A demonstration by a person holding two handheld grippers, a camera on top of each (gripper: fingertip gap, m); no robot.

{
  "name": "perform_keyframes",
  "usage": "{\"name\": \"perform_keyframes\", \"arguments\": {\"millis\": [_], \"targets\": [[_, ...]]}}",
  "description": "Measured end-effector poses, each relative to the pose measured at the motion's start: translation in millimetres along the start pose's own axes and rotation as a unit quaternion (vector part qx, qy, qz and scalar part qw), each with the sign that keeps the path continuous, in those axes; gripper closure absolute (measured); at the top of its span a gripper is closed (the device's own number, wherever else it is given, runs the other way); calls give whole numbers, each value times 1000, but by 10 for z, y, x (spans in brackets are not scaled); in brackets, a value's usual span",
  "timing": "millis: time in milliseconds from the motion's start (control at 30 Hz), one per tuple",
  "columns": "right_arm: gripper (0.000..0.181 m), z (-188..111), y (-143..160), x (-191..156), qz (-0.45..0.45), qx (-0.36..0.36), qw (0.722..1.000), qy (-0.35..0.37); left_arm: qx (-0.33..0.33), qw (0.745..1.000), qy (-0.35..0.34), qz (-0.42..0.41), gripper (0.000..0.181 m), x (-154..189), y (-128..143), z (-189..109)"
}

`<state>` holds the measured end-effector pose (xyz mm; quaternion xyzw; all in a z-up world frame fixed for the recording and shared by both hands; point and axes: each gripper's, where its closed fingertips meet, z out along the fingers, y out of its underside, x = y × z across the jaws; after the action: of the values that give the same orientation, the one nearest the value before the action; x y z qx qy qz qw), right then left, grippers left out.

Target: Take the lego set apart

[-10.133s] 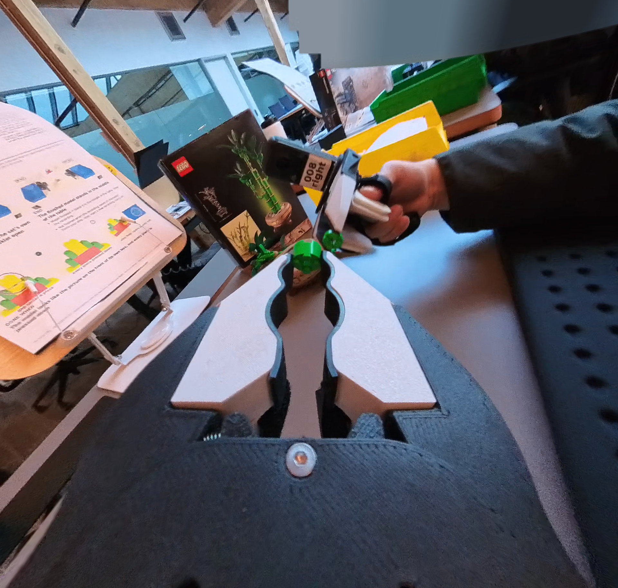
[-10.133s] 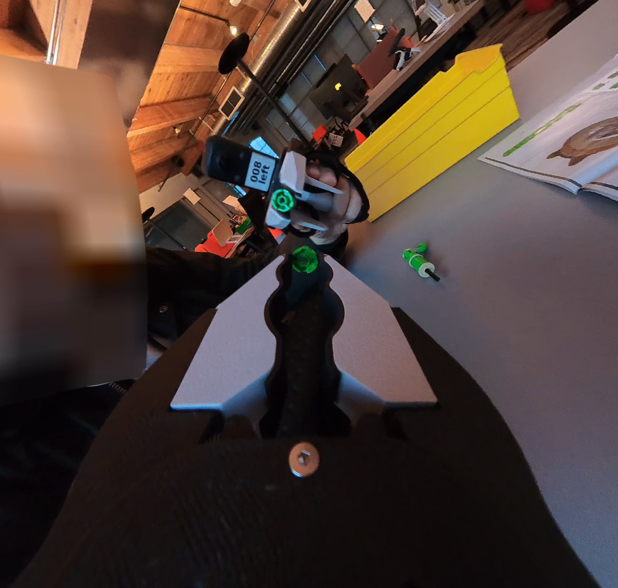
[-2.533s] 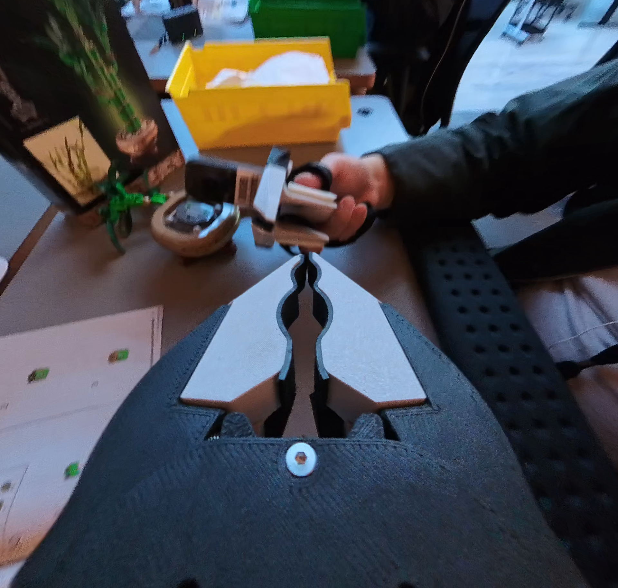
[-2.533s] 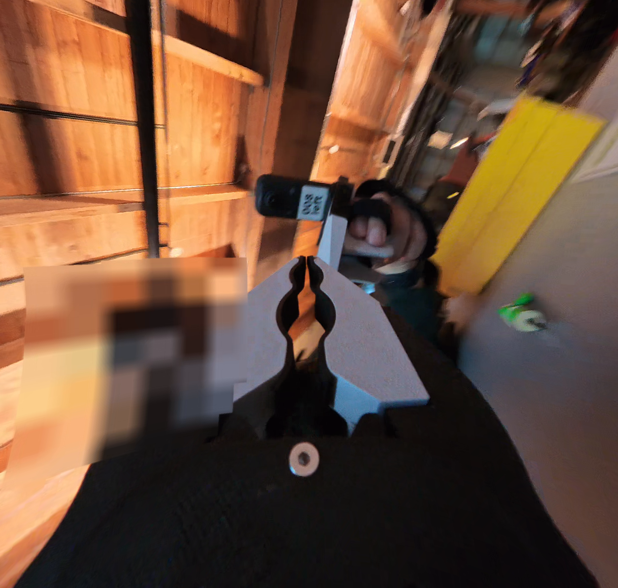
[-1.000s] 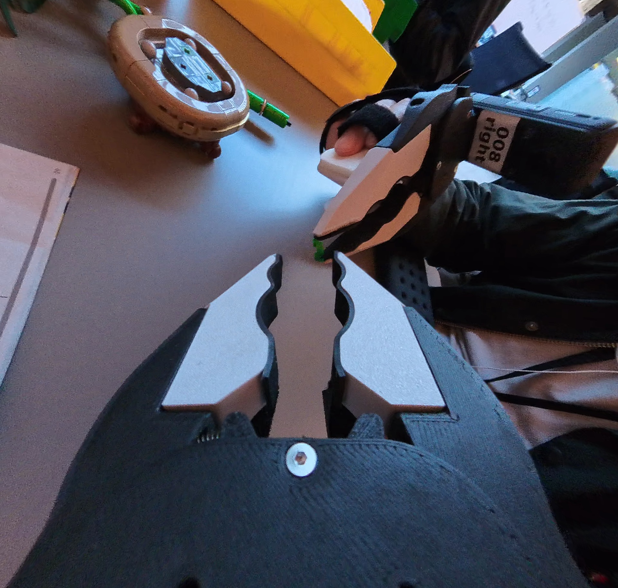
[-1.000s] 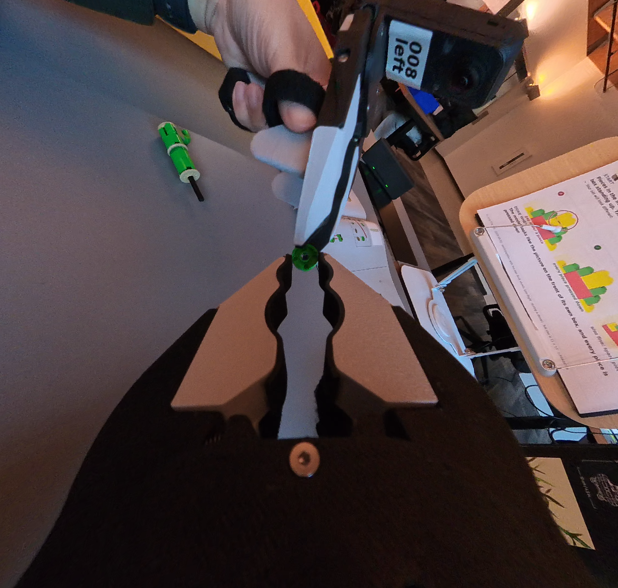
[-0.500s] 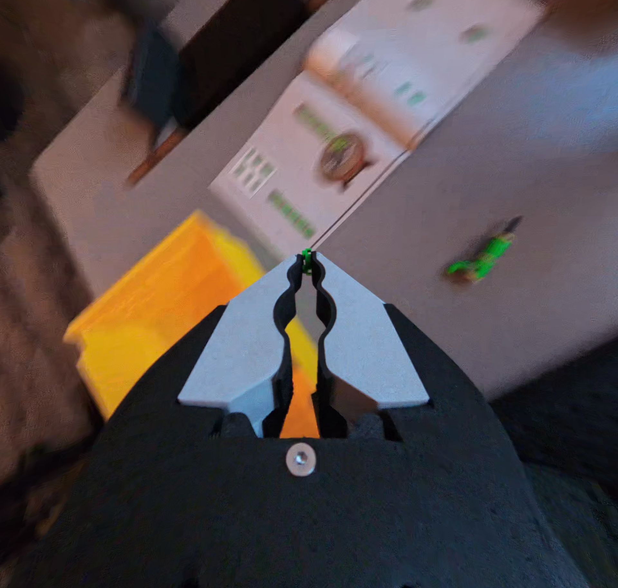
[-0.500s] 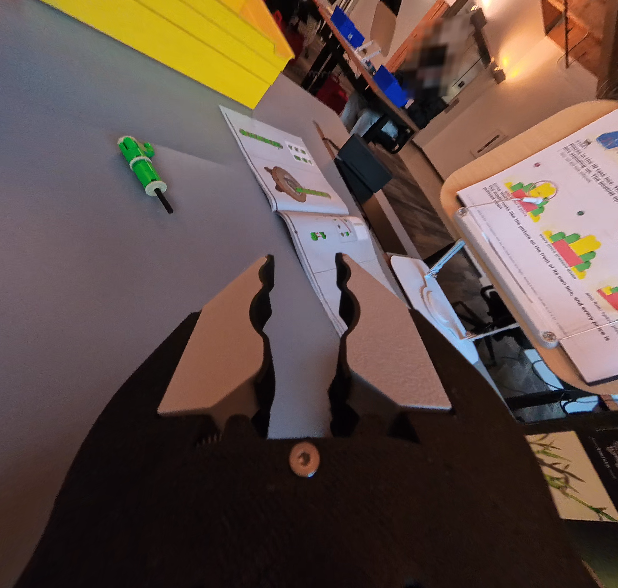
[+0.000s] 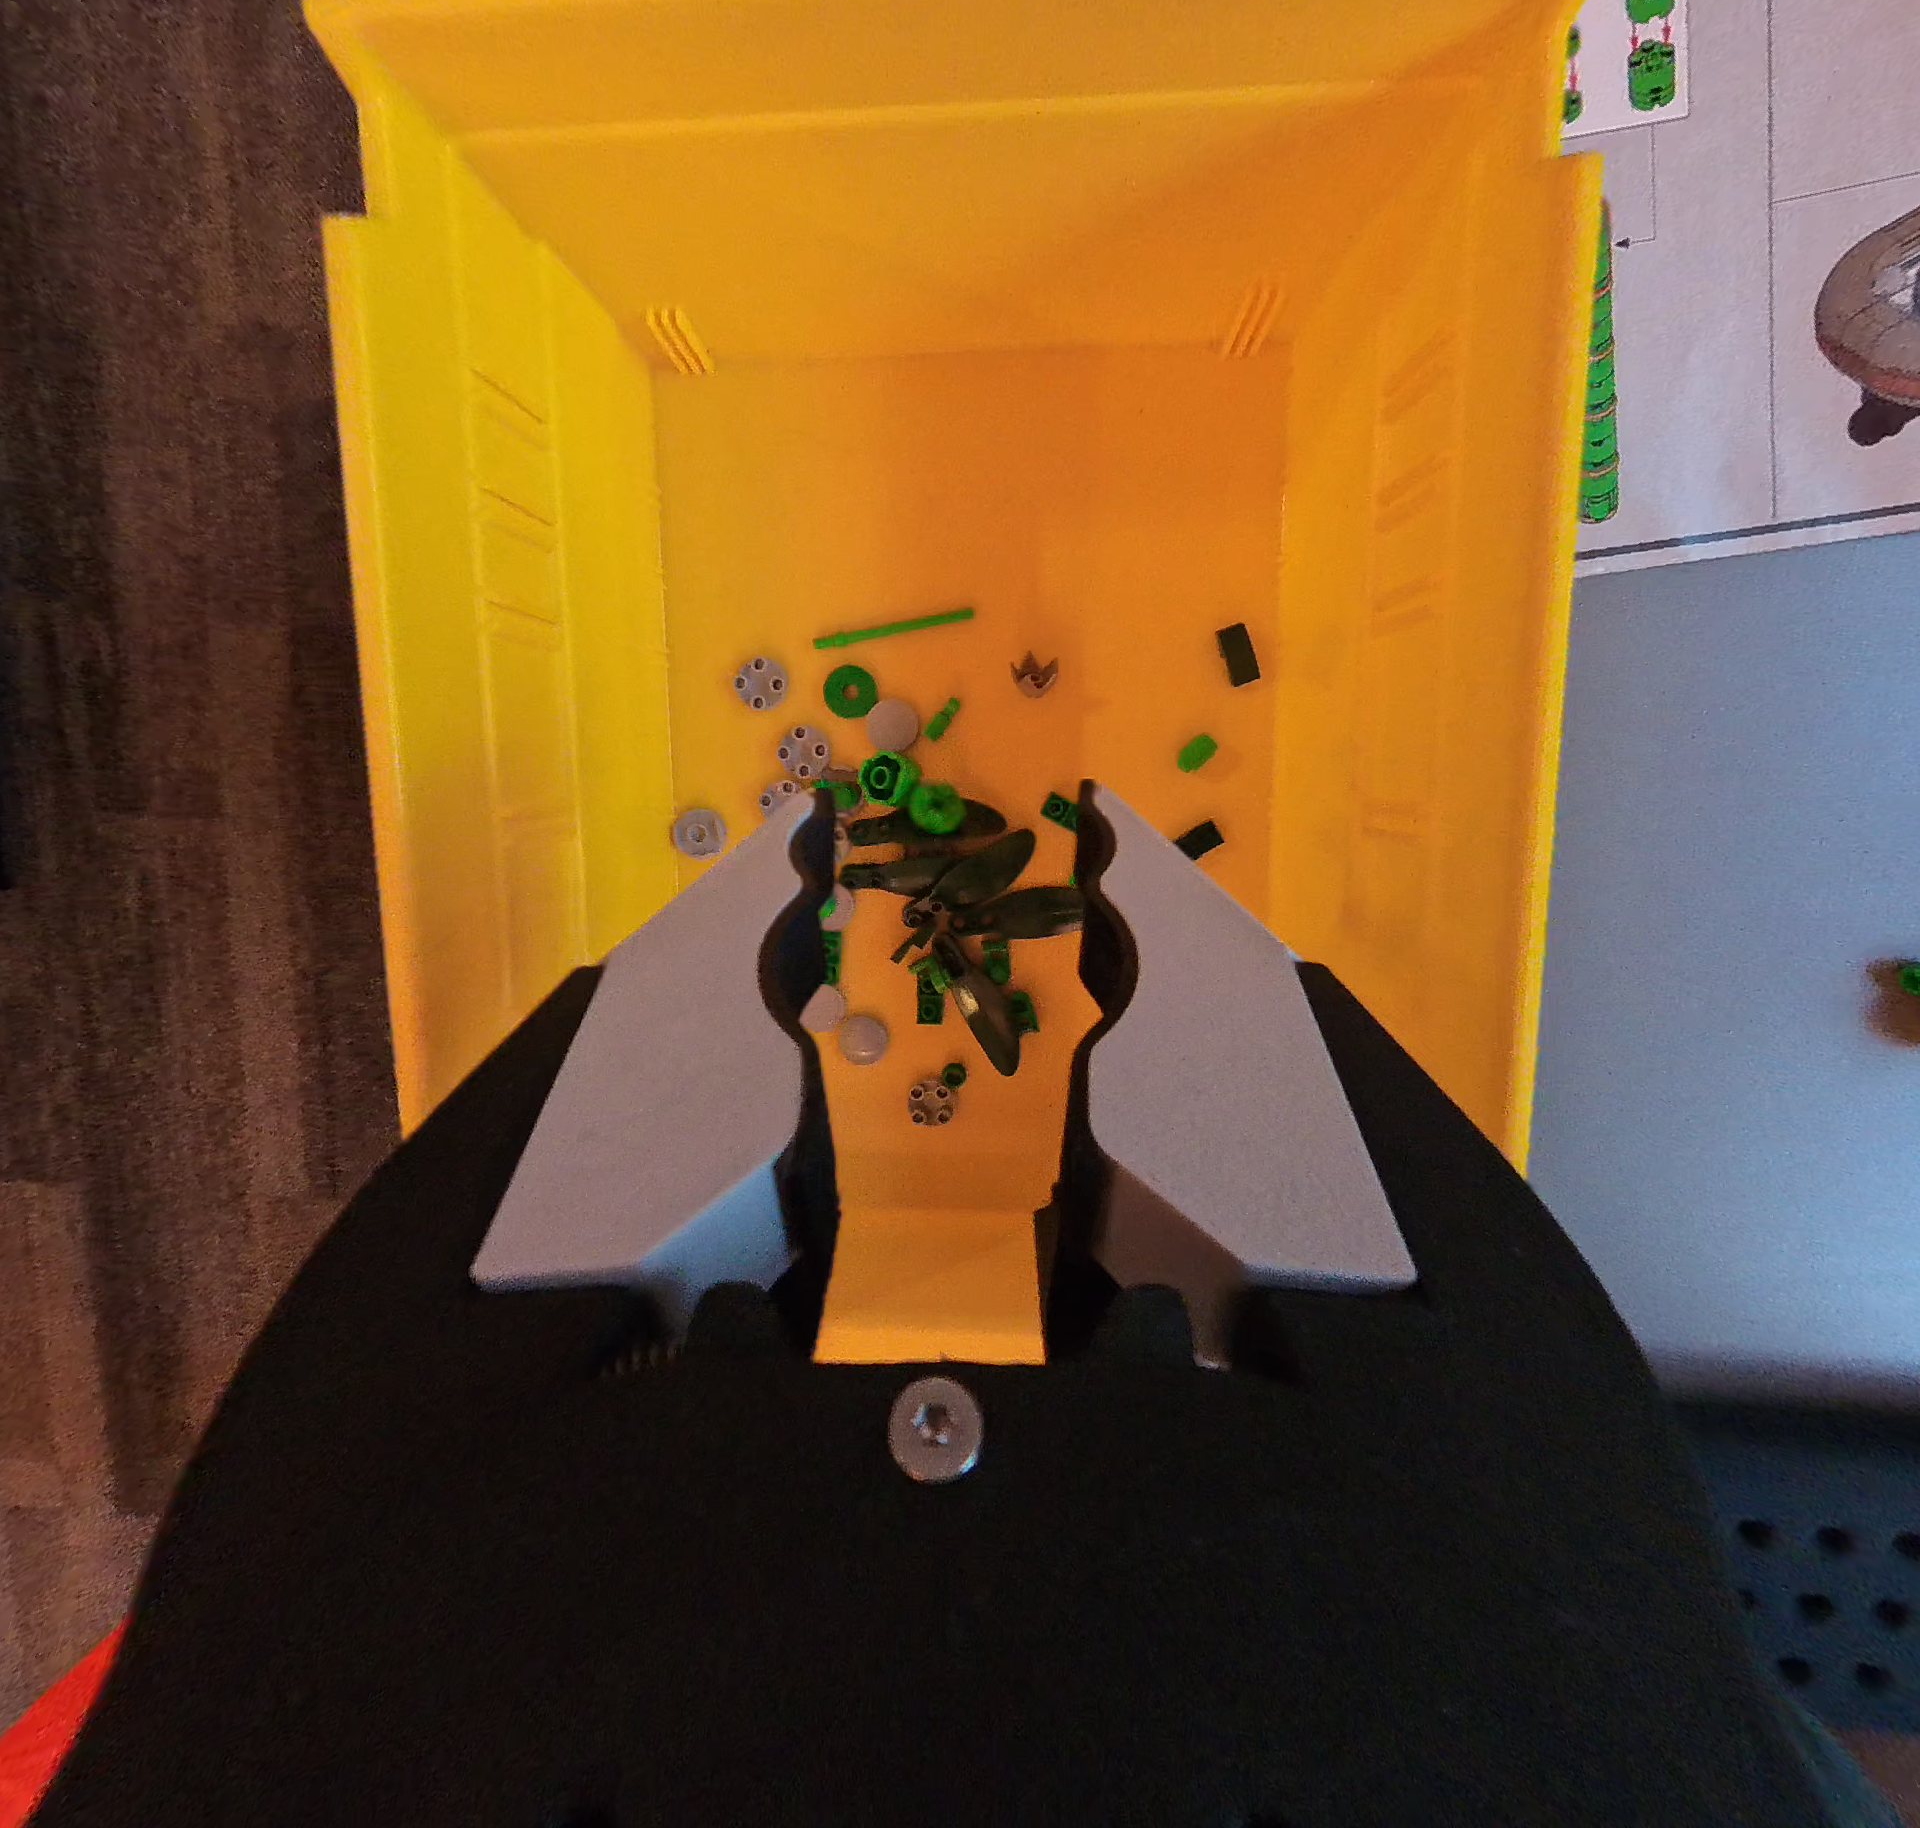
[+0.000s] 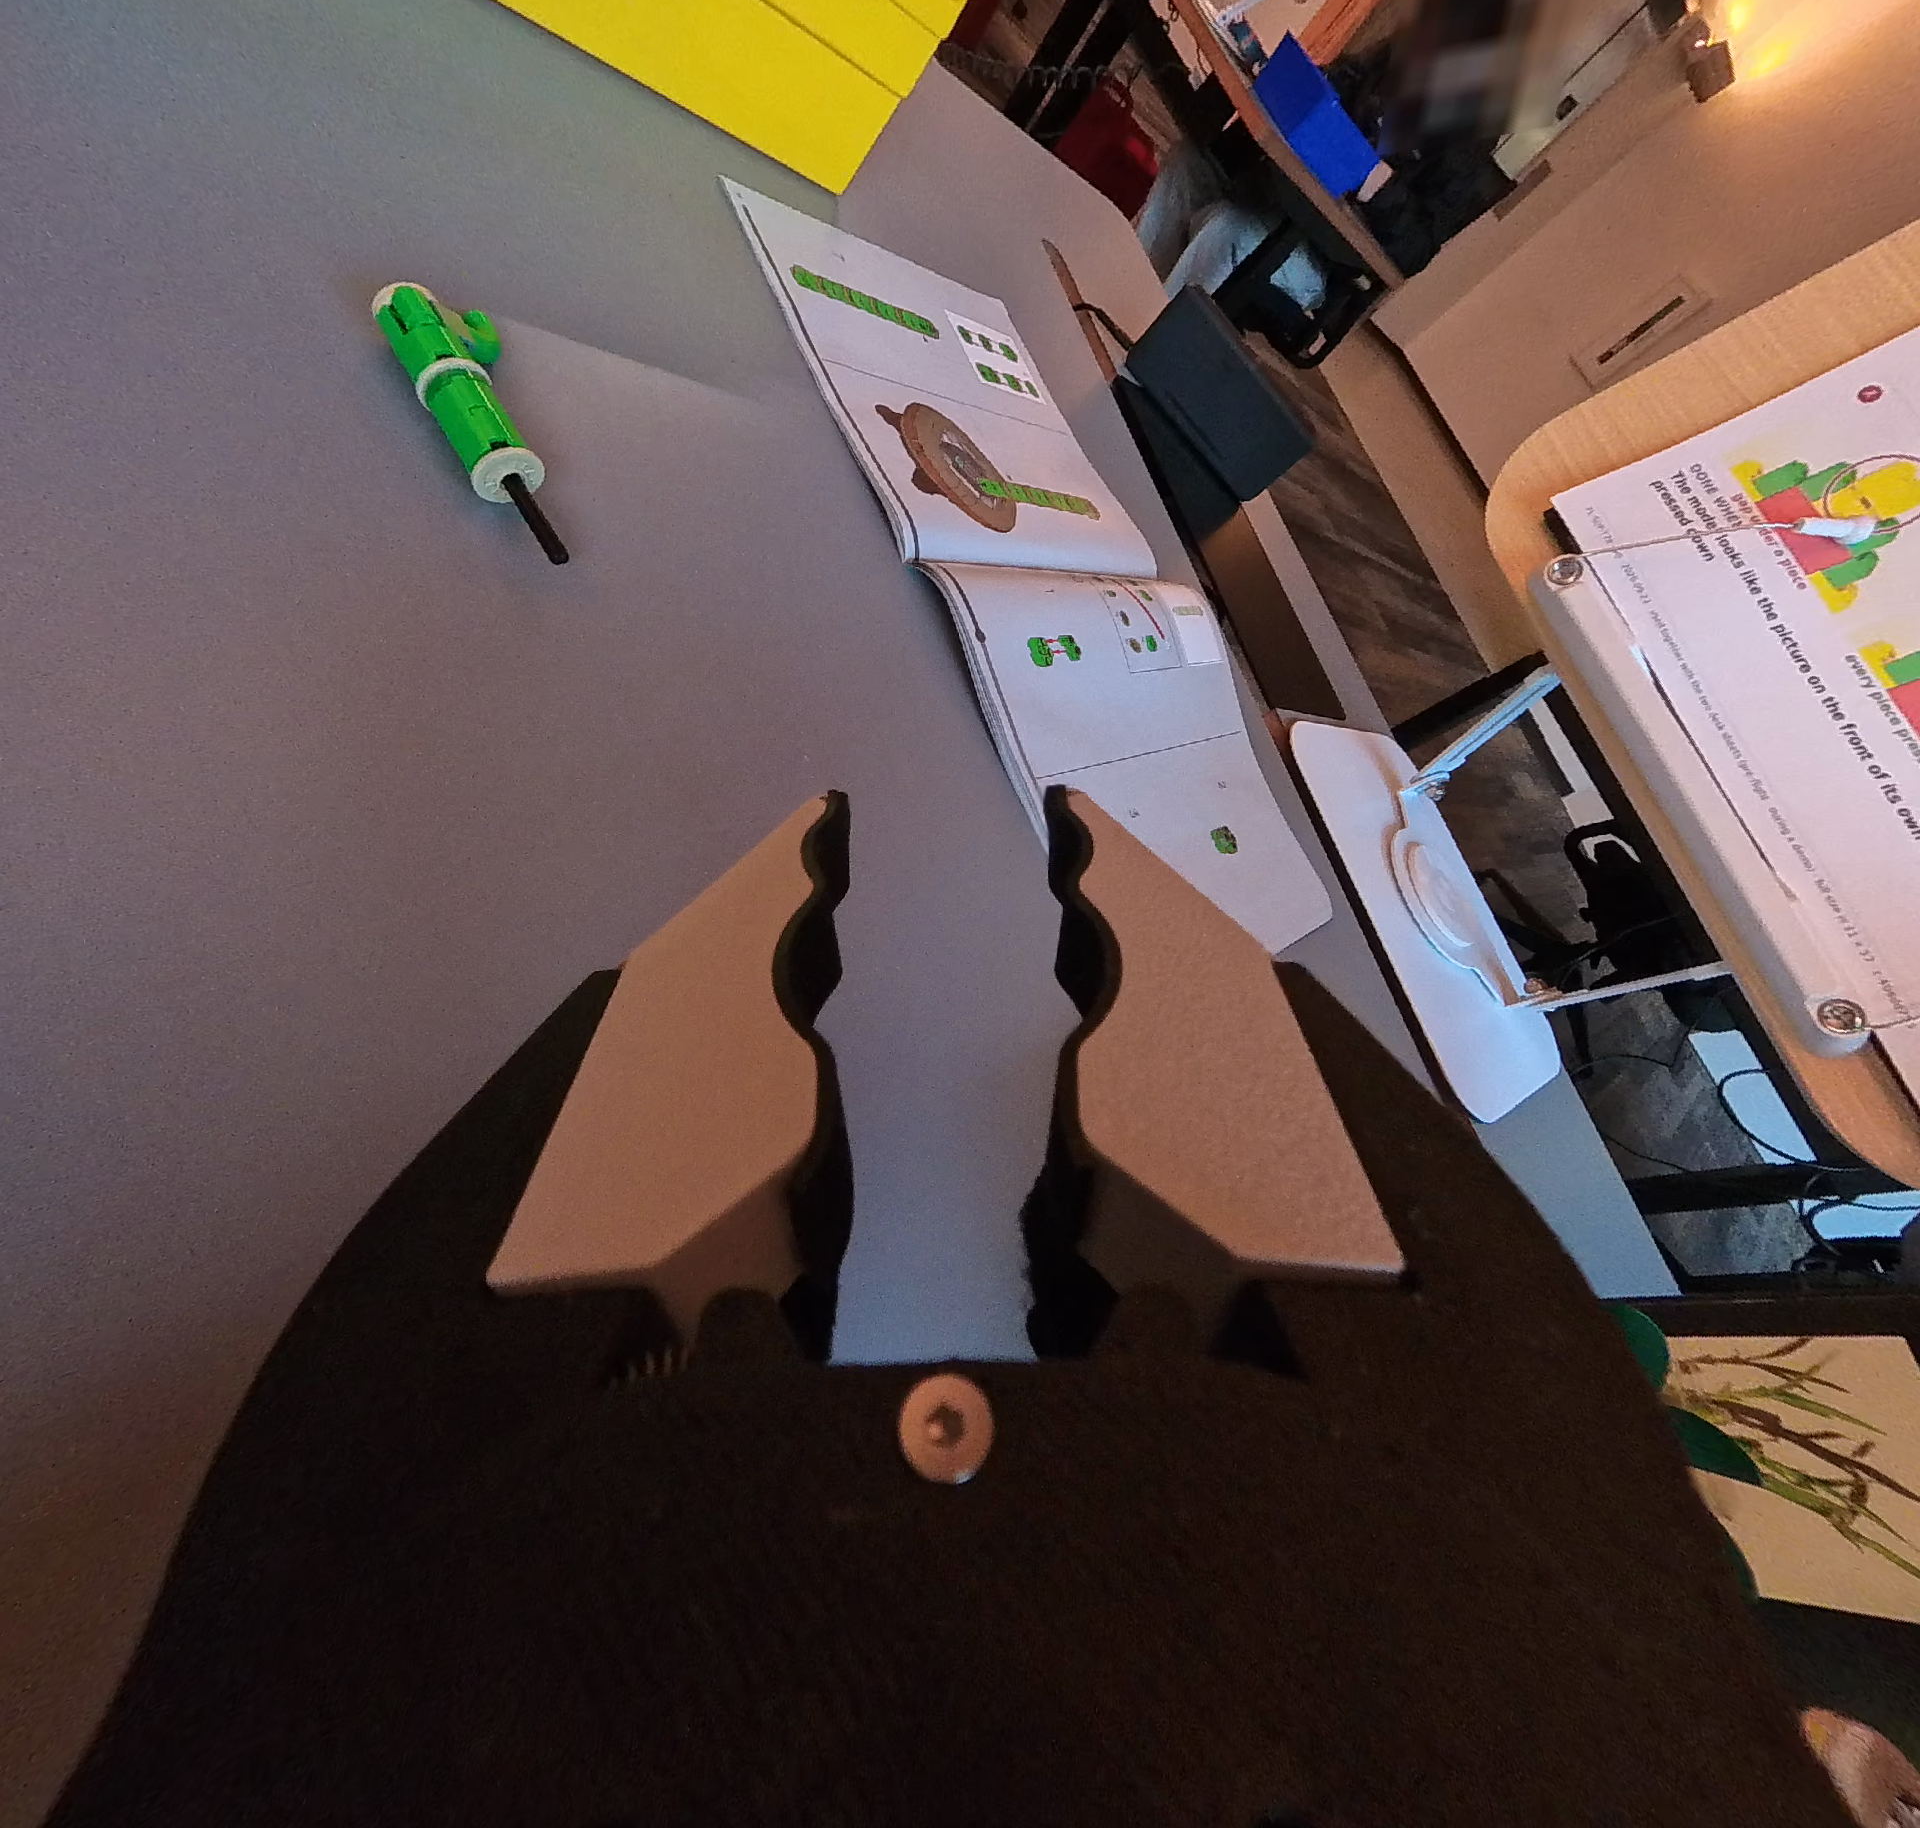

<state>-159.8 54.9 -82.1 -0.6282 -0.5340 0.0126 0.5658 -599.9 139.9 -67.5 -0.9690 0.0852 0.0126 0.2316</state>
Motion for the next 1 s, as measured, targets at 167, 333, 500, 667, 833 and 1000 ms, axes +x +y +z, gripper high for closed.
{"name": "perform_keyframes", "arguments": {"millis": [167,333,500,667,833,1000], "targets": [[143,101,-88,-214,44,20,997,-58,50,997,17,51,143,365,-277,-224],[142,408,-319,-693,118,24,977,-179,150,970,57,185,150,1226,-698,-582],[147,712,-260,-1016,132,-38,959,-250,188,939,111,266,152,1920,-780,-746],[162,834,-317,-1098,137,-48,952,-270,232,907,165,311,153,2308,-820,-889],[178,746,-319,-1110,123,-64,947,-291,248,854,301,346,153,2813,-691,-1057],[179,462,-515,-611,59,-7,983,-175,242,755,404,457,142,3349,-325,-1121]]}}
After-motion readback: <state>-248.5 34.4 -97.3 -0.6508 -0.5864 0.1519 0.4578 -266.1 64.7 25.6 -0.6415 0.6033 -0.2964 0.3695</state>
